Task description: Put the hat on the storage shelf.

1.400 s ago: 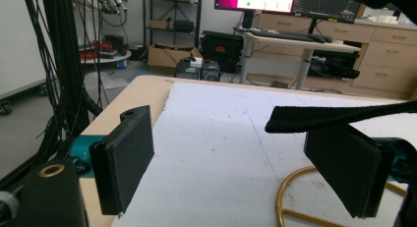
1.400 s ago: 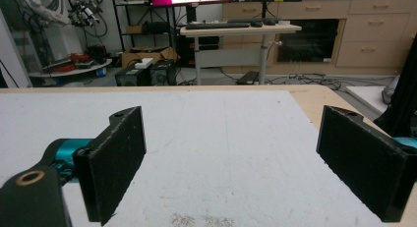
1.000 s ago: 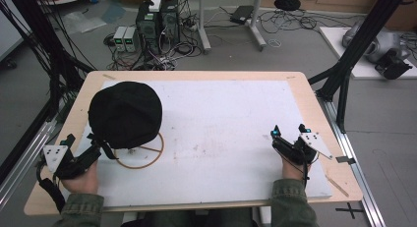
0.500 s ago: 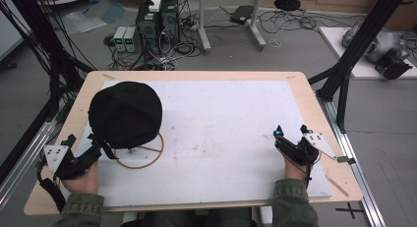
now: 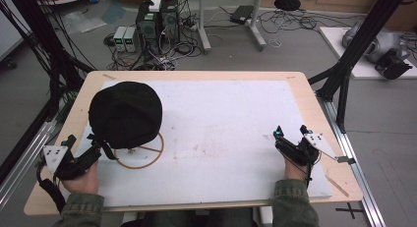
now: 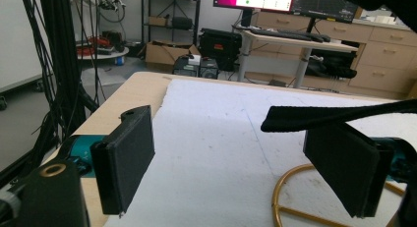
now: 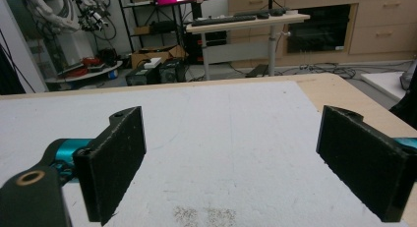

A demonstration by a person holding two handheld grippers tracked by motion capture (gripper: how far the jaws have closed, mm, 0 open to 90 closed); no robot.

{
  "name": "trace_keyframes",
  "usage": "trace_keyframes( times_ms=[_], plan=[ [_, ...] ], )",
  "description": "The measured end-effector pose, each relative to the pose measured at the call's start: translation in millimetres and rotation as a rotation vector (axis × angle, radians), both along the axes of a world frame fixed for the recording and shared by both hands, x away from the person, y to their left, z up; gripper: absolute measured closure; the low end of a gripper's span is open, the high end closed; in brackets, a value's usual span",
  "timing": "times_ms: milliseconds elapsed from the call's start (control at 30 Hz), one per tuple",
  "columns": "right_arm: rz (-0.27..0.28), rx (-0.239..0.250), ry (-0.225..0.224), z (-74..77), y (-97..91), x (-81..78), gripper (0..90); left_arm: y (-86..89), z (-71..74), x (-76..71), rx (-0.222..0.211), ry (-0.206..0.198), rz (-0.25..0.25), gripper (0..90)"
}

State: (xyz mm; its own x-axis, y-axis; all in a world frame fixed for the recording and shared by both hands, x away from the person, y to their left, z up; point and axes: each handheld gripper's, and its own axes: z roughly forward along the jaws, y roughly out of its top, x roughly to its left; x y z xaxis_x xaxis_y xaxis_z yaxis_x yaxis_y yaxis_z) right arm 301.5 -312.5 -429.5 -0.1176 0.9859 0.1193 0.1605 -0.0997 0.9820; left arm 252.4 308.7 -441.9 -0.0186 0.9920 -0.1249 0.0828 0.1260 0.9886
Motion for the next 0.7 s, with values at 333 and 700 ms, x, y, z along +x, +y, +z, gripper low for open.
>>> trace_keyframes(
  times_ms=[333,700],
  plan=[
    [0.002,0.005,0.003,-0.5,-0.6,-0.1,10.4,-0.3,-0.1,0.0,-0.004,0.001,-0.001,19.7],
    [0.003,0.0,0.003,-1.1,-2.0,0.3,10.4,-0.3,-0.7,1.2,-0.011,0.004,-0.004,19.7]
  ],
)
